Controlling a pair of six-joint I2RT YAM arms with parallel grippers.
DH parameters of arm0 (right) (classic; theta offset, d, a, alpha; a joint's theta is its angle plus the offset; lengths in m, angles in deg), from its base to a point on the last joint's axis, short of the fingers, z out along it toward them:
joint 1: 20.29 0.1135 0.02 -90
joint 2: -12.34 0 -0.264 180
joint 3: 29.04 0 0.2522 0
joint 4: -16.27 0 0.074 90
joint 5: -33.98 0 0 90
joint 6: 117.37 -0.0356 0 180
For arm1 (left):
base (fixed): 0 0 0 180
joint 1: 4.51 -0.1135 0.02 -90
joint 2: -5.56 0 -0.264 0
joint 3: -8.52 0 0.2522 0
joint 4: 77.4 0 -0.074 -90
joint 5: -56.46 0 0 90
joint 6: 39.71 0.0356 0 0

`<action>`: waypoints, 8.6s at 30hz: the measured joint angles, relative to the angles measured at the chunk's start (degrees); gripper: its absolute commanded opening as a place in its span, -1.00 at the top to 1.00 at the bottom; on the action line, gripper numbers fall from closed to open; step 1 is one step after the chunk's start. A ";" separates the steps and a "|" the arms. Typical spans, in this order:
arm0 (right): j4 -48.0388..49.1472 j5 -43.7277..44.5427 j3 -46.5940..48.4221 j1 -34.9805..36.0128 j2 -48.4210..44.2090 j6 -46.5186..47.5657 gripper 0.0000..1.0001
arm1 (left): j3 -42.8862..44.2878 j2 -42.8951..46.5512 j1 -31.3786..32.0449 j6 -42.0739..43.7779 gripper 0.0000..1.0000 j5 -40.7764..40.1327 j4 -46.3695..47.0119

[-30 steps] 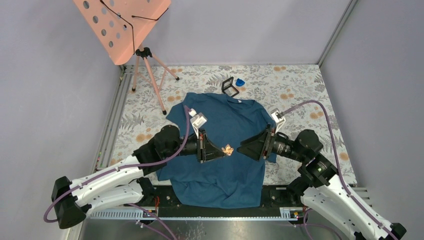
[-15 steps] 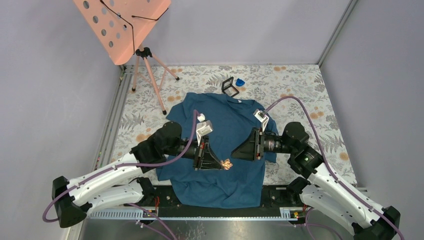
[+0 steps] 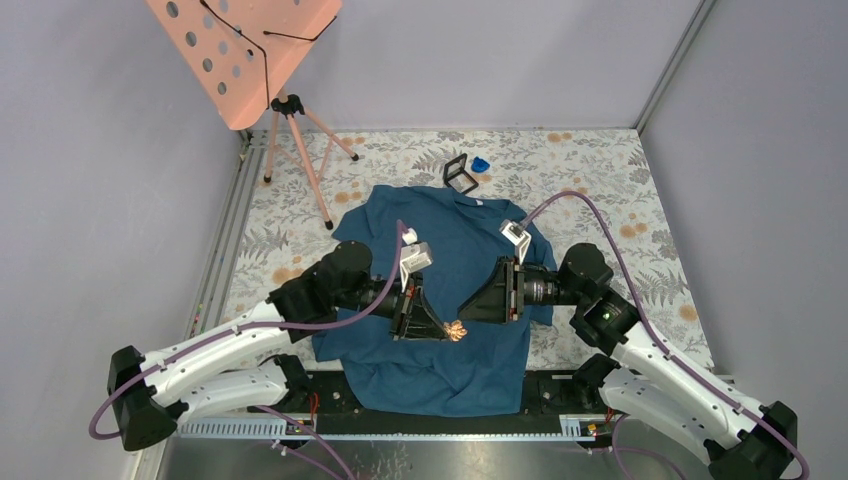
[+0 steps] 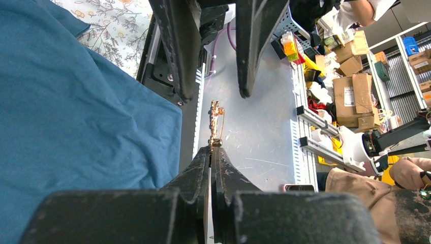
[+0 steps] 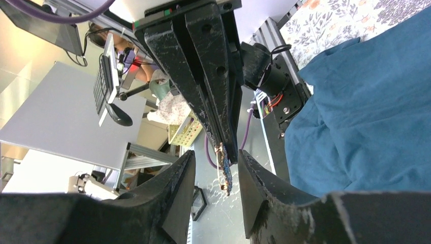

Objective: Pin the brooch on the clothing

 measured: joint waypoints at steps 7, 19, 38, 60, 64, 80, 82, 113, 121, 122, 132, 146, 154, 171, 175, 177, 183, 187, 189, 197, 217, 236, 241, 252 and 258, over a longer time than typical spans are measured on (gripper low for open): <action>-0.55 -0.72 -1.73 0.42 -2.08 0.37 0.27 | 0.20 -1.60 0.00 -0.61 1.00 0.35 1.31; -0.44 -0.83 -2.54 0.63 -1.81 0.46 0.66 | 0.31 -2.40 0.00 -1.60 1.00 0.81 2.54; 6.99 10.43 -9.44 1.64 -9.22 -0.24 1.00 | -2.84 3.76 -0.09 -2.89 -0.48 -5.03 8.87; 21.31 18.91 -12.41 1.68 -10.86 -2.99 1.00 | -11.17 5.68 2.32 -17.11 -0.09 -20.55 27.34; 21.31 18.91 -12.41 1.68 -10.82 -2.97 1.00 | -11.15 4.87 2.86 -17.16 0.01 -20.72 28.28; 18.82 19.69 -12.41 1.68 -10.58 -0.94 0.88 | -10.95 2.38 3.63 -18.78 1.00 -21.38 29.99; 18.10 19.91 -12.41 1.68 -10.75 -0.59 0.55 | -10.95 2.32 3.63 -18.82 1.00 -21.49 29.75; 12.87 15.39 -8.83 1.70 -4.63 -2.86 0.74 | -10.12 2.25 3.21 -15.15 1.00 -20.87 26.03; 13.33 12.72 -7.96 1.64 -1.27 -3.91 0.40 | -9.75 2.95 3.08 -14.16 1.00 -21.11 22.93; 14.12 12.24 -7.96 1.66 -0.87 -4.35 0.36 | -9.75 2.86 3.23 -14.05 1.00 -21.18 22.80; 15.23 11.43 -8.04 1.70 -3.56 -5.49 -0.38 | -9.75 2.89 3.87 -14.08 1.00 -23.08 21.51; -13.25 30.77 -2.32 1.81 -14.71 5.51 -0.44 | -9.66 3.15 3.96 -14.03 1.00 -31.54 15.58; -37.53 54.05 3.37 1.86 -10.82 9.75 -0.26 | -7.13 -3.21 2.01 -14.27 1.00 -35.30 14.58; -38.77 59.08 16.65 -14.08 32.13 24.48 0.10 | -2.16 -22.49 -7.65 -15.56 1.00 -35.85 20.46; -35.74 55.80 21.16 -17.51 41.79 26.25 0.17 | 0.70 -27.63 -8.46 -15.45 1.00 -35.65 22.29; -34.80 54.88 22.49 -18.53 44.92 26.88 0.22 | 1.99 -30.08 -8.81 -15.45 1.00 -35.34 23.52; -33.53 53.86 25.40 -20.26 50.90 28.09 0.28 | 6.10 -37.86 -9.88 -15.41 1.00 -34.49 26.27; -33.03 53.46 25.57 -20.92 52.19 28.81 0.29 | 8.70 -42.88 -10.03 -15.43 1.00 -33.97 27.54; -33.03 53.42 25.57 -21.20 52.54 29.09 0.32 | 10.05 -44.89 -10.03 -15.45 1.00 -33.68 27.93; -32.24 51.08 25.57 -22.86 53.94 29.94 0.69 | 13.27 -50.45 -10.03 -16.57 1.00 -32.63 31.12; -25.03 44.02 19.26 -23.08 46.93 30.49 1.00 | 21.62 -62.49 -9.40 -20.09 1.00 -32.81 30.88; -20.90 39.52 16.65 -23.08 43.78 29.18 1.00 | 28.89 -66.95 -7.80 -18.97 1.00 -35.56 20.48; -20.81 38.49 16.65 -23.08 43.71 29.20 1.00 | 30.42 -67.56 -7.10 -17.66 1.00 -35.93 18.18; -19.61 34.82 16.57 -23.08 43.74 30.47 1.00 | 31.89 -67.60 -6.93 -16.33 1.00 -36.17 16.33; -19.65 33.73 16.57 -23.08 44.33 30.77 1.00 | 31.85 -67.60 -6.93 -16.35 1.00 -36.63 16.20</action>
